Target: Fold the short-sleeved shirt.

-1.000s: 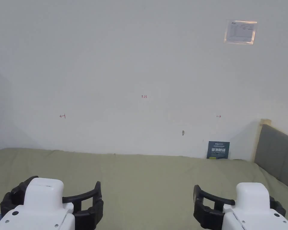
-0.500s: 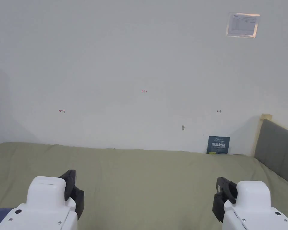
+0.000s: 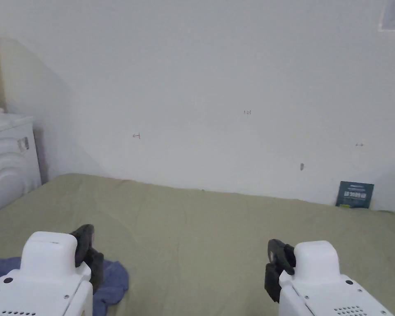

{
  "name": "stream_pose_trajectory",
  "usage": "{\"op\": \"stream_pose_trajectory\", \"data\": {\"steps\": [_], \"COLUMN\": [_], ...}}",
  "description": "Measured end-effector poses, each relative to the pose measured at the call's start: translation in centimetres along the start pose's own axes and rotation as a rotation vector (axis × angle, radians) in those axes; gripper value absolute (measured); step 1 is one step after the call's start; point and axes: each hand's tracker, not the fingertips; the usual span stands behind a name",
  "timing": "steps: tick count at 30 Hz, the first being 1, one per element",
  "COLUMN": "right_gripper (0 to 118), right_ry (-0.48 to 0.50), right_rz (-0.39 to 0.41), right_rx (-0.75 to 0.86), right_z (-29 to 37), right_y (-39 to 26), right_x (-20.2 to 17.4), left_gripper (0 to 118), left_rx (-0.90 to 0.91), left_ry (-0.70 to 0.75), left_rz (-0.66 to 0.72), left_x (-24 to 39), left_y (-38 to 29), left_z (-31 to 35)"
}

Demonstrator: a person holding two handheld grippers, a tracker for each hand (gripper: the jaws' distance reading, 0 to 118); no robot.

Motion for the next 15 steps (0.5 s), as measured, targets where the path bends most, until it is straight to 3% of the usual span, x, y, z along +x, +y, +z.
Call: {"op": "stream_pose_trajectory", "data": {"steps": [5,9,15], "right_gripper": [0,0,0], "right_ry": [0.13,0.182,0.224], "right_rz": [0.022,0.022,0.045], "right_rx": [-0.024,-0.047,-0.12], "right_z": [-2.3,-4.0,-7.2], "right_y": [-0.8,-1.7,-3.8], "right_x": [-4.9,-6.9,-8.5], "left_gripper": [0,0,0], "left_rx": [-0.093,-0.248,-0.693], "left_ry": [0.126,0.123,-0.042], "left_rz": [-0.015,0.006,0.125], "left_x": [-5.0,-7.4,-10.7], "left_y": [-1.9,-3.7,-9.8], "left_z": [0.9,-0.9,-10.9]}}
